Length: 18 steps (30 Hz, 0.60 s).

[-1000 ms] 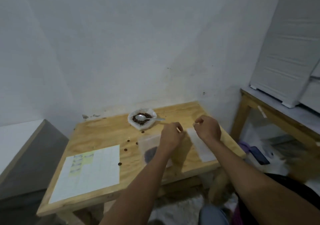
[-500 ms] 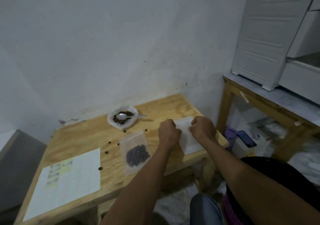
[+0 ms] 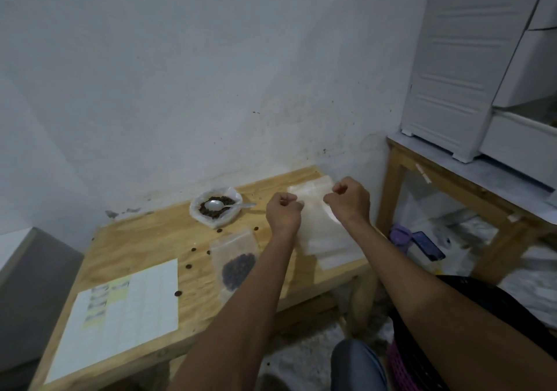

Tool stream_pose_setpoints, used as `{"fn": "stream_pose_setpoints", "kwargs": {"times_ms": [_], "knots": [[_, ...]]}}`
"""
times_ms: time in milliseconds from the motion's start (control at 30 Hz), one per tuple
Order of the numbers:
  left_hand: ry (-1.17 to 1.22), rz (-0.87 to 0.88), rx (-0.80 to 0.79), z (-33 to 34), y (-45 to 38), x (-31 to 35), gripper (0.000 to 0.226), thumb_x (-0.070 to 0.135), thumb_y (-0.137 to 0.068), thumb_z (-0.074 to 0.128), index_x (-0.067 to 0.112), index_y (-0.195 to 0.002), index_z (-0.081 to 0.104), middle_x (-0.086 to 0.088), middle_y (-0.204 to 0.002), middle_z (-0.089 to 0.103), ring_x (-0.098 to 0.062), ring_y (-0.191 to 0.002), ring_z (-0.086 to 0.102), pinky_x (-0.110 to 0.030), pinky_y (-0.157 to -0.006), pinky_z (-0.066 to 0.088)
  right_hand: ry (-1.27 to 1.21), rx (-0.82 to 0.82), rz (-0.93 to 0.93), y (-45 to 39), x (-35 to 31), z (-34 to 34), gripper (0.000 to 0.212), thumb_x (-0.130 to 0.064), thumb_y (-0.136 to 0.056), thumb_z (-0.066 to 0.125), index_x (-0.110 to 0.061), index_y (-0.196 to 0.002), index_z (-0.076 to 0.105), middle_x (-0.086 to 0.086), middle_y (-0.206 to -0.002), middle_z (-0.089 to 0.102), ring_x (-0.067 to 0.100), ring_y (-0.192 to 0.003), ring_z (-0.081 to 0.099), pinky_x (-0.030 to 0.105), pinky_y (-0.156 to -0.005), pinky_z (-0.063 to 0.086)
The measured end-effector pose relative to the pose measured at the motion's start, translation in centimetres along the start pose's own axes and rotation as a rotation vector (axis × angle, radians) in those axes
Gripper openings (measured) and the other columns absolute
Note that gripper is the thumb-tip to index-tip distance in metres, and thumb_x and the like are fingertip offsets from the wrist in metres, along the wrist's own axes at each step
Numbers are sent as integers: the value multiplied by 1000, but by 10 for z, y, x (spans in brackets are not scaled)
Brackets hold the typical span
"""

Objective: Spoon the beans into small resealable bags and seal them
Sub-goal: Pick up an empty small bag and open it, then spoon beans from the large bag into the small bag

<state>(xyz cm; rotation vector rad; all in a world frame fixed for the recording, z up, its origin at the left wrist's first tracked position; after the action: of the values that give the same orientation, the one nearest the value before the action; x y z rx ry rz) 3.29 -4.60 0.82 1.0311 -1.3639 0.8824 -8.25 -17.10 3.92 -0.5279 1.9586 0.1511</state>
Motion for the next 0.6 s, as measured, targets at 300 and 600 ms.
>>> {"fn": "stream_pose_setpoints", "kwargs": {"times_ms": [300, 600], "knots": [[110, 241, -138, -80, -7, 86, 22, -8, -88, 63, 13, -84, 70, 4, -78, 67, -1, -64, 58, -13, -56, 44, -623, -419, 38, 8, -92, 12, 15, -30, -90, 73, -16, -91, 69, -4, -65, 65, 16, -57, 59, 28, -56, 43], [-222, 500, 17, -157, -16, 106, 19, 4, -78, 69, 22, -85, 71, 0, -104, 67, -13, -101, 57, -31, -87, 44, -248, -661, -253, 43, -162, 59, 28, 1, -79, 78, -8, -104, 71, 12, -79, 73, 19, -70, 65, 29, -58, 54]]}}
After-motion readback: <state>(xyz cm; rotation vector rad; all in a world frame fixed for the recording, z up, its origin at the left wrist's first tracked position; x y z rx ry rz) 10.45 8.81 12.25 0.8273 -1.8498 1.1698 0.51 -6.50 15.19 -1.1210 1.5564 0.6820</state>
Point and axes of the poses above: each hand's wrist, its own y-axis away from the middle knuckle, its own z-axis out of the palm, x = y × z, the point moved 5 cm from there along -y, towards the middle knuckle
